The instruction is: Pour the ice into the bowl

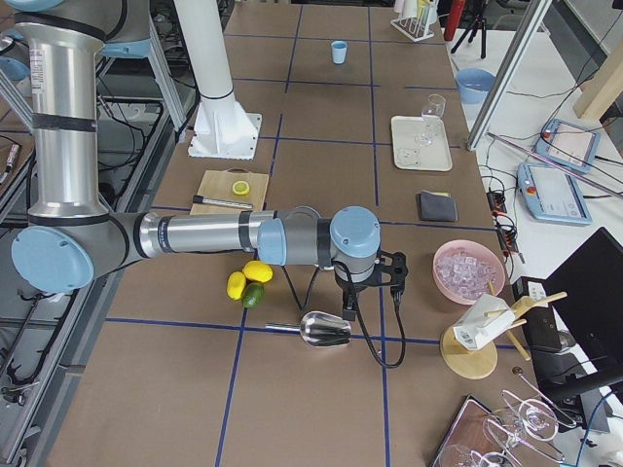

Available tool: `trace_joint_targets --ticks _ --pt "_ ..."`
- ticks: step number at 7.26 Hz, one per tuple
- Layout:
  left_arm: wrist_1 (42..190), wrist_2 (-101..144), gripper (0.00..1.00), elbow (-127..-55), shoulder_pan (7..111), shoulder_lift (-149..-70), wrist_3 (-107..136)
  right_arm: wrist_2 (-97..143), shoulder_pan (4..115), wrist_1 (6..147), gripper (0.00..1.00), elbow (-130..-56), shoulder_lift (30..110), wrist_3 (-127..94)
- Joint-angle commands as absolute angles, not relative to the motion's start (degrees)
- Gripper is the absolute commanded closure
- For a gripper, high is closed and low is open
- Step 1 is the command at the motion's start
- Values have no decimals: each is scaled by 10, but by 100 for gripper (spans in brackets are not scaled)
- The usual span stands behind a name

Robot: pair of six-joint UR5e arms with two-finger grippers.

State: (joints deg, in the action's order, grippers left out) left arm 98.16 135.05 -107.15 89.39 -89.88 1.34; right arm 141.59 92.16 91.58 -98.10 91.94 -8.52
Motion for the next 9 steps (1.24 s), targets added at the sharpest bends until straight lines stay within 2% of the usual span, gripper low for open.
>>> trace_joint_targets --ticks 1,4,5,7,9 --pt "1090 1334 0 -1096 848 -881 103 1427 869 849 0 -959 909 -133" --pt "1155 1206 0 -1200 751 -810 255 1379 735 641 0 -947 909 -382" --pt "1219 1161 0 -1209 719 -779 304 1327 683 569 0 -935 917 -448" --pt "1252 1059 0 -1210 643 -766 382 1309 632 437 0 -907 934 -544" --pt "1252 1050 0 -1213 638 -766 383 1311 614 403 0 -908 979 -544"
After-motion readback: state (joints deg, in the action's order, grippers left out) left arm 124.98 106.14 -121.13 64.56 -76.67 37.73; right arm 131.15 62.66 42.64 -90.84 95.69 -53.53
